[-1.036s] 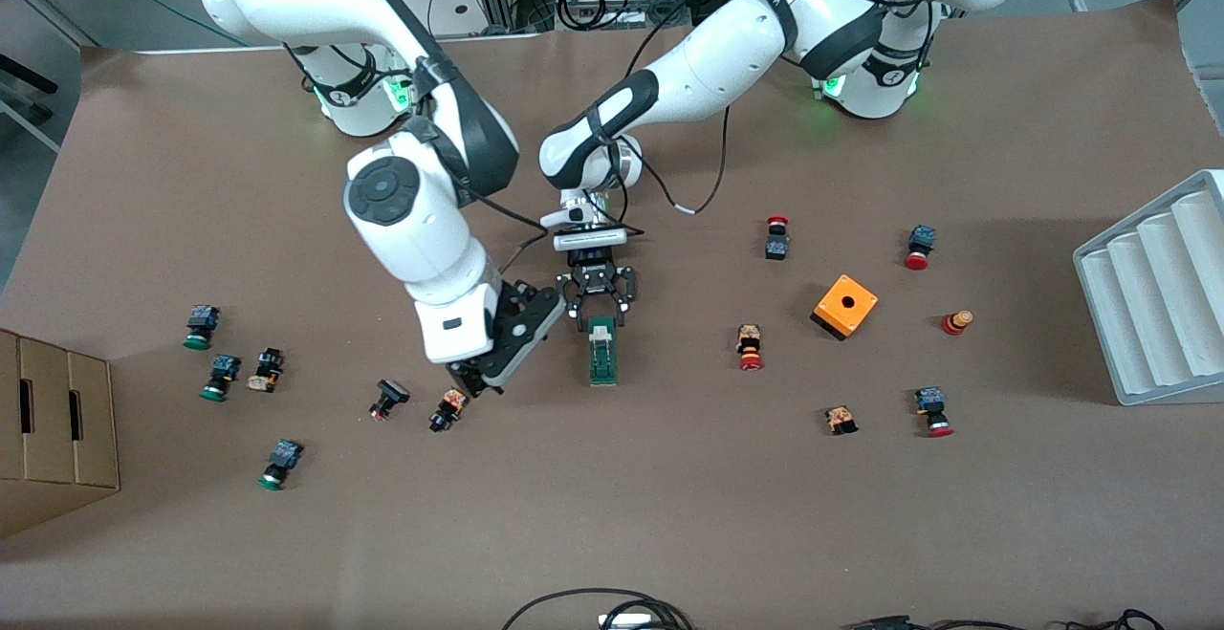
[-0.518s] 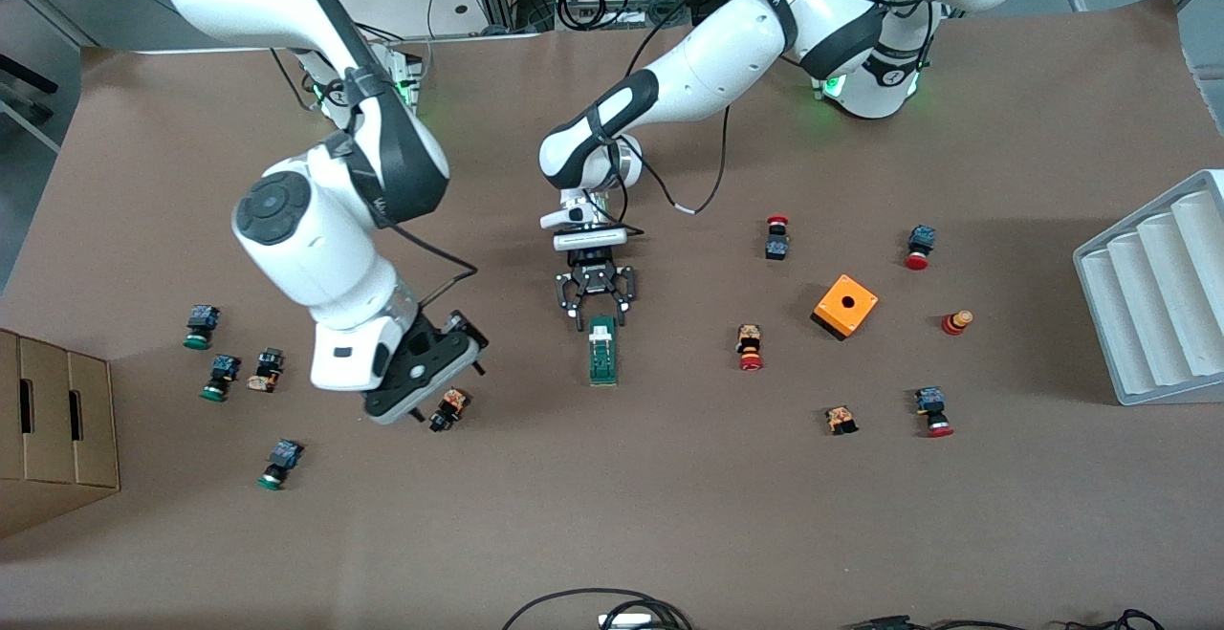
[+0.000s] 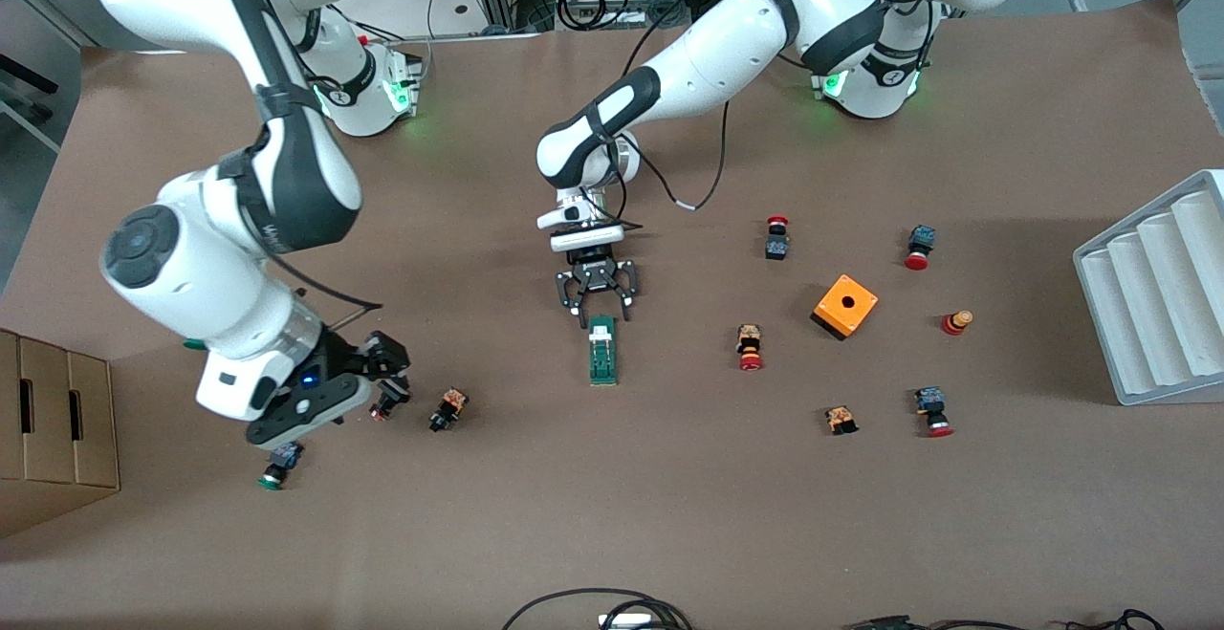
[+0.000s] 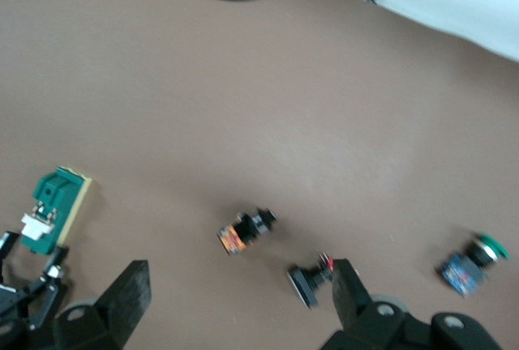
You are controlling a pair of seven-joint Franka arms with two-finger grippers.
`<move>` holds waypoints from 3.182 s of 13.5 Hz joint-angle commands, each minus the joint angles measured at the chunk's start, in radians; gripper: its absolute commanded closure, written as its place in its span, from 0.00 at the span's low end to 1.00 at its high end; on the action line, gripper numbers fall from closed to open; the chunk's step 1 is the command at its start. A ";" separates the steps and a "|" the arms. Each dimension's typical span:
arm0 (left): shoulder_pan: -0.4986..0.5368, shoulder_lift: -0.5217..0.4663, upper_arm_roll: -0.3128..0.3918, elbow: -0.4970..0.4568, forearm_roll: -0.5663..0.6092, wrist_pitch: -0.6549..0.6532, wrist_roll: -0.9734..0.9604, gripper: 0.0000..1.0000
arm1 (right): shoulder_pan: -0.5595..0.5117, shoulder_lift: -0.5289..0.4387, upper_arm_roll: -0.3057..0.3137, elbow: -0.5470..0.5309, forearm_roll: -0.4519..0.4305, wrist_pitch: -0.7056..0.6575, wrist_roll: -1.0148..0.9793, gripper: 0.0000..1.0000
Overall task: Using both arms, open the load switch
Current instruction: 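Raise the right gripper and withdraw it from the switch, then open the left gripper and lift it away from the switch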
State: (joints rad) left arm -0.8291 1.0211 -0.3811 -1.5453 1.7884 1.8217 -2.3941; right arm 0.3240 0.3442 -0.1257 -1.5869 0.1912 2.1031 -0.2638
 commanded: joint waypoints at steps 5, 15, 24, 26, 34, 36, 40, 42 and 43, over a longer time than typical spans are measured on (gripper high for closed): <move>0.002 -0.059 -0.009 0.005 -0.059 0.019 0.050 0.00 | -0.154 -0.070 0.005 -0.004 0.017 -0.245 0.047 0.00; 0.008 -0.219 0.010 0.013 -0.332 0.119 0.355 0.00 | -0.161 -0.188 -0.025 -0.015 -0.236 -0.331 0.054 0.00; 0.008 -0.427 0.181 0.019 -0.769 0.283 0.873 0.00 | -0.330 -0.231 0.133 -0.016 -0.237 -0.345 0.049 0.00; 0.007 -0.464 0.238 0.027 -0.883 0.300 1.013 0.00 | -0.329 -0.232 0.133 -0.015 -0.237 -0.344 0.047 0.00; 0.005 -0.562 0.465 0.103 -1.403 0.309 1.651 0.00 | -0.338 -0.221 0.135 0.010 -0.233 -0.385 0.032 0.00; 0.005 -0.578 0.499 0.108 -1.484 0.300 1.737 0.00 | -0.341 -0.218 0.135 0.010 -0.225 -0.390 0.032 0.00; 0.005 -0.610 0.560 0.108 -1.598 0.234 1.880 0.00 | -0.345 -0.218 0.129 0.010 -0.222 -0.396 0.032 0.00; 0.005 -0.630 0.590 0.109 -1.656 0.183 1.967 0.00 | -0.355 -0.209 0.127 0.011 -0.211 -0.397 0.035 0.00; 0.005 -0.638 0.616 0.109 -1.699 0.166 2.013 0.00 | -0.359 -0.209 0.127 0.013 -0.188 -0.397 0.043 0.00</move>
State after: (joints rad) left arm -0.8174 0.4170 0.1974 -1.4318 0.1548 2.0323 -0.4666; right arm -0.0159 0.1317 -0.0060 -1.5881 -0.0185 1.7303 -0.2246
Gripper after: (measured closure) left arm 0.000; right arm 0.000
